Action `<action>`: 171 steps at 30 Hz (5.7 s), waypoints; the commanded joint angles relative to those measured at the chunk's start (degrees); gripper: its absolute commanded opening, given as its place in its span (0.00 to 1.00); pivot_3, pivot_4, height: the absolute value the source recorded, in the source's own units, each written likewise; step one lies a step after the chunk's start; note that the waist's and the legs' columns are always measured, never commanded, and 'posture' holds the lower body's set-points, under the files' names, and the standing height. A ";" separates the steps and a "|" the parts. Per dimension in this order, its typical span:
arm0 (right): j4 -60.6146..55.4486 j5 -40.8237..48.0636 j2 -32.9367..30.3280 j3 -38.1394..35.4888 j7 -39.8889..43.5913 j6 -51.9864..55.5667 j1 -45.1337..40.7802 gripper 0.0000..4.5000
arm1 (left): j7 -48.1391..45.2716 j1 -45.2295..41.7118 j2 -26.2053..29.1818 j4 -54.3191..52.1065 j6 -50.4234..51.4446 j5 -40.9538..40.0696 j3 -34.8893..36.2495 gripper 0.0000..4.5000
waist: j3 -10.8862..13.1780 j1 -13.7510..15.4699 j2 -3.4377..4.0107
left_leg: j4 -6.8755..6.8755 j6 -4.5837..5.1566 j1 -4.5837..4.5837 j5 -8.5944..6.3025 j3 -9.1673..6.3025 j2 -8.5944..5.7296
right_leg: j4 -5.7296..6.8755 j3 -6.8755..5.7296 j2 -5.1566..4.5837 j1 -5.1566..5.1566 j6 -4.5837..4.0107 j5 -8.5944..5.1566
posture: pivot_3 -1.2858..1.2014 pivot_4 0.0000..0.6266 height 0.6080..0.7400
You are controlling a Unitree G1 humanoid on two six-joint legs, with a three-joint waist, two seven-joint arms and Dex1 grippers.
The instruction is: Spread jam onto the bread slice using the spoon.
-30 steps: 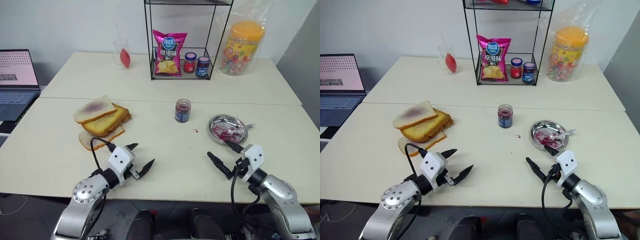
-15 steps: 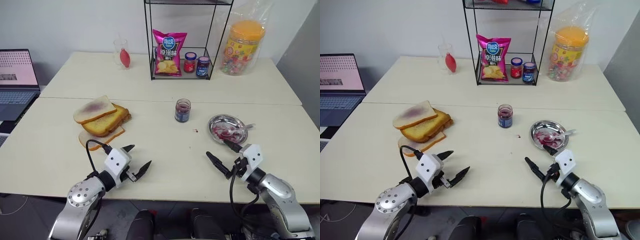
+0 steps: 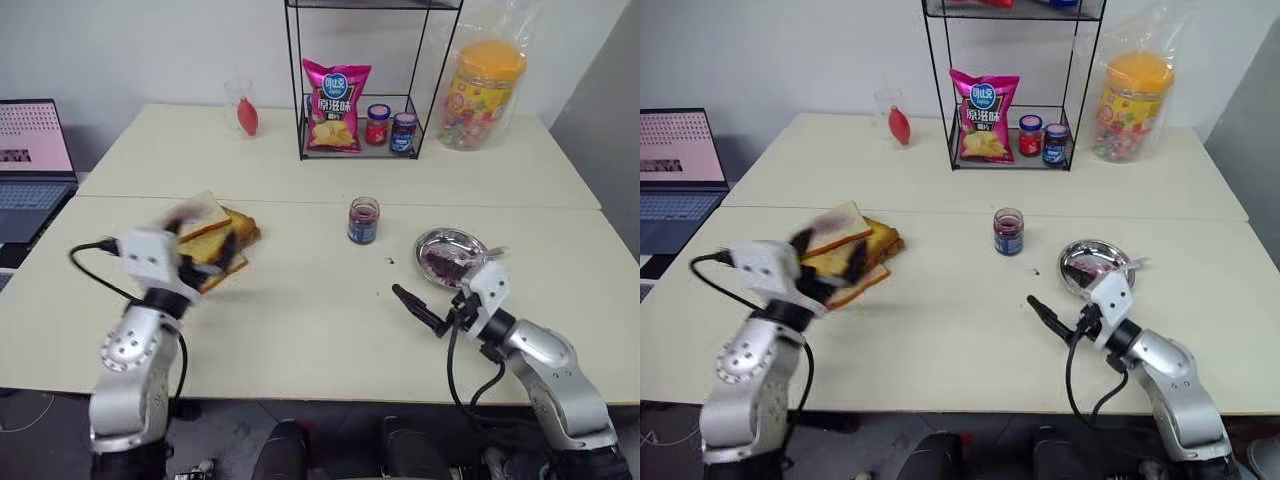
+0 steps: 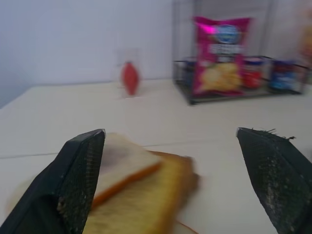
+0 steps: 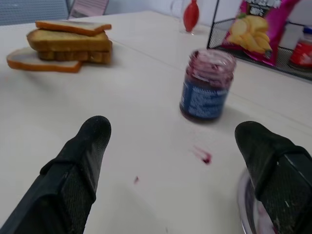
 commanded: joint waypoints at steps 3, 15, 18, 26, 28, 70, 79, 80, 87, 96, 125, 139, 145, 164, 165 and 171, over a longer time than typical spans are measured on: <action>-3.84 3.00 -0.91 0.05 -0.12 7.66 -6.79 0.99 | 7.65 -8.25 1.55 6.94 10.04 -6.91 8.72 1.00 | -0.02 0.37 -0.13 | -0.03 -0.02 -0.03 -0.01 -0.02 -0.02 | -0.09 -0.02 -0.02 0.04 0.03 0.01 | 0.52 0.24 1.00; -3.93 4.24 -1.58 -0.61 1.41 10.68 -11.48 0.99 | 17.58 -18.61 0.62 20.08 16.67 -13.89 15.78 1.00 | 0.02 0.23 -0.20 | -0.01 -0.11 -0.09 -0.05 -0.05 -0.06 | -0.06 -0.07 -0.07 -0.03 0.03 0.02 | 0.52 0.24 1.00; -3.88 6.10 -1.18 -1.78 0.89 12.50 -13.22 0.99 | 21.19 -20.04 -0.52 21.03 19.57 -16.66 17.73 1.00 | 0.02 0.22 -0.21 | 0.00 -0.12 -0.10 -0.04 -0.06 -0.06 | -0.07 -0.07 -0.06 -0.03 0.04 0.02 | 0.52 0.24 1.00; -4.66 7.62 -0.94 -2.15 -0.06 14.50 -14.74 0.99 | 23.67 -22.21 -0.98 23.08 21.99 -18.71 17.63 1.00 | 0.05 0.26 -0.26 | -0.02 -0.13 -0.12 -0.04 -0.07 -0.07 | -0.08 -0.08 -0.07 -0.03 -0.12 0.12 | 0.52 0.24 1.00; -5.02 7.78 -1.02 -2.01 -0.09 14.85 -14.87 1.00 | 23.77 -22.54 -1.01 23.30 22.00 -19.03 17.49 0.96 | 0.05 0.22 -0.26 | -0.01 -0.13 -0.12 -0.04 -0.05 -0.07 | -0.08 -0.06 -0.07 -0.04 -0.11 0.11 | 0.52 0.24 1.00; -1.50 19.99 -16.43 -2.80 20.09 22.16 -23.77 1.00 | 7.43 -22.24 -0.40 8.64 28.31 -39.80 11.84 0.00 | 0.11 0.29 -0.36 | -0.04 -0.15 -0.23 -0.04 -0.04 -0.09 | -0.19 -0.06 -0.10 -0.09 0.00 0.06 | 0.52 0.24 1.00; -7.40 23.72 -20.39 -10.66 17.32 25.86 -15.44 1.00 | -0.04 -20.58 9.30 6.87 48.94 -68.93 4.80 0.00 | 0.23 0.26 -0.45 | -0.05 -0.15 -0.32 -0.05 -0.02 -0.08 | -0.16 -0.02 -0.11 -0.22 0.06 0.02 | 0.52 0.24 1.00; -8.06 24.15 -20.89 -11.38 17.16 26.33 -14.46 1.00 | -0.61 -20.39 10.70 7.09 50.41 -70.93 3.87 0.00 | 0.24 0.26 -0.46 | -0.04 -0.15 -0.33 -0.05 -0.04 -0.08 | -0.16 -0.04 -0.11 -0.22 0.06 0.02 | 0.52 0.24 1.00; -12.87 27.96 -25.04 -16.68 16.22 30.15 -7.12 1.00 | -15.63 -18.48 21.85 8.94 60.01 -66.56 -9.42 0.00 | 0.26 0.26 -0.44 | -0.05 -0.15 -0.39 -0.05 0.02 -0.06 | -0.10 0.01 -0.08 -0.38 0.01 -0.02 | 0.52 0.24 1.00; -16.66 27.22 -26.47 -15.35 14.97 30.39 -2.00 1.00 | -45.03 -28.83 21.97 23.69 19.48 -15.93 -41.75 0.00 | 0.26 0.63 -0.43 | -0.03 -0.15 -0.59 -0.04 0.09 -0.09 | -0.17 0.03 -0.09 -0.55 -0.40 -0.23 | 0.52 0.24 1.00; -19.00 26.90 -27.33 -18.05 13.24 28.66 6.66 1.00 | -56.98 -39.08 3.43 46.20 -15.68 11.93 -40.93 0.44 | 0.27 0.40 -0.44 | 0.17 -0.11 -1.07 -0.05 0.02 -0.11 | -0.09 -0.03 -0.08 -0.85 0.13 -0.01 | 0.52 0.24 1.00; -15.91 26.54 -17.93 -24.51 2.56 24.26 8.67 1.00 | -55.18 -34.85 11.58 27.98 -17.20 10.04 -32.40 0.77 | 0.29 0.02 -0.44 | 0.17 -0.11 -0.91 -0.04 0.00 -0.07 | -0.01 -0.01 -0.04 -0.72 0.06 0.04 | 0.52 0.24 1.00; -13.74 17.78 -5.46 -24.46 -14.83 18.83 5.09 1.00 | -53.40 -25.58 18.99 5.78 -2.90 1.63 -25.69 0.77 | 0.22 0.05 -0.32 | 0.14 -0.12 -0.85 -0.03 -0.04 -0.04 | 0.07 -0.04 -0.02 -0.70 -0.14 0.14 | 0.52 0.24 1.00; 22.08 23.53 3.76 -34.08 -17.37 15.27 -6.75 1.00 | -49.38 -20.88 16.52 -5.42 -3.08 6.71 -38.15 1.00 | 0.15 -0.13 -0.09 | 0.16 0.07 -0.42 0.09 0.24 -0.04 | 0.24 0.27 0.02 -0.52 -0.06 0.16 | 0.52 0.24 1.00; 24.27 24.06 3.78 -34.04 -16.63 15.66 -8.02 1.00 | -49.57 -20.86 16.45 -5.12 -3.77 7.17 -38.46 1.00 | 0.15 -0.10 -0.09 | 0.16 0.07 -0.36 0.09 0.25 -0.04 | 0.29 0.28 0.03 -0.50 -0.07 0.14 | 0.52 0.24 1.00; 31.39 26.48 2.89 -34.56 -12.83 17.26 -11.73 1.00 | -49.49 -20.36 16.37 -5.92 -3.28 7.25 -38.55 1.00 | 0.18 -0.05 -0.03 | 0.13 0.07 -0.29 0.09 0.28 -0.06 | 0.64 0.38 0.04 -0.58 -0.18 0.08 | 0.52 0.24 1.00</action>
